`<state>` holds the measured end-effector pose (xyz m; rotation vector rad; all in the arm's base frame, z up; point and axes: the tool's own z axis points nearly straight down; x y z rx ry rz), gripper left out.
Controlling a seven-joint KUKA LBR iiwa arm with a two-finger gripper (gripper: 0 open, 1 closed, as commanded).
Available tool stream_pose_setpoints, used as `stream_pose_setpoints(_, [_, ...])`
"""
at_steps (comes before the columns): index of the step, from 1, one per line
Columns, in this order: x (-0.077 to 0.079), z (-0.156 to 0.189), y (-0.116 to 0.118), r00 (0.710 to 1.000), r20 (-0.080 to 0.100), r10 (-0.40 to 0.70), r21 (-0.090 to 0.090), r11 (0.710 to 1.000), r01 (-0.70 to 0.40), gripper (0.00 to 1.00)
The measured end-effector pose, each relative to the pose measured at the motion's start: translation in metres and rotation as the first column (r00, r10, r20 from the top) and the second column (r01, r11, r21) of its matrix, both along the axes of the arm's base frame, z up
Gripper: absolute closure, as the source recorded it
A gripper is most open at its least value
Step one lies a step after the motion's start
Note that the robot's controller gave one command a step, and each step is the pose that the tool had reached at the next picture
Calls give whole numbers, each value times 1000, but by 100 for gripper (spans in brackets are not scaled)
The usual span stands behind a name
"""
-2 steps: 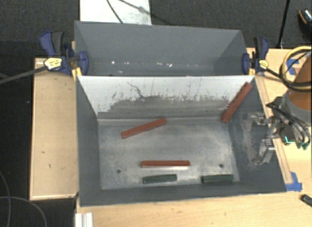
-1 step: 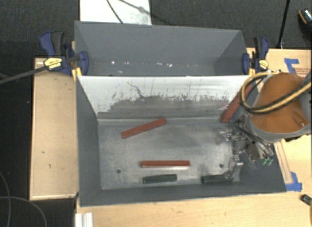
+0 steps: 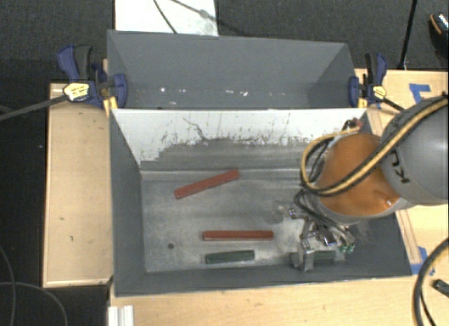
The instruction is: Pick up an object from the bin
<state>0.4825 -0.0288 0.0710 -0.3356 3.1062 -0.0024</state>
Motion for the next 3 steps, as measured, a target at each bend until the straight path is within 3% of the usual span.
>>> stream_pose_setpoints(1, [10,-1,68,987,-13,-159,4,987,159,0])
stream_pose_setpoints(2, [10,-1,65,988,-14,-156,1,988,156,100])
stream_pose_setpoints(3, [32,158,30,998,-6,-68,0,998,68,100])
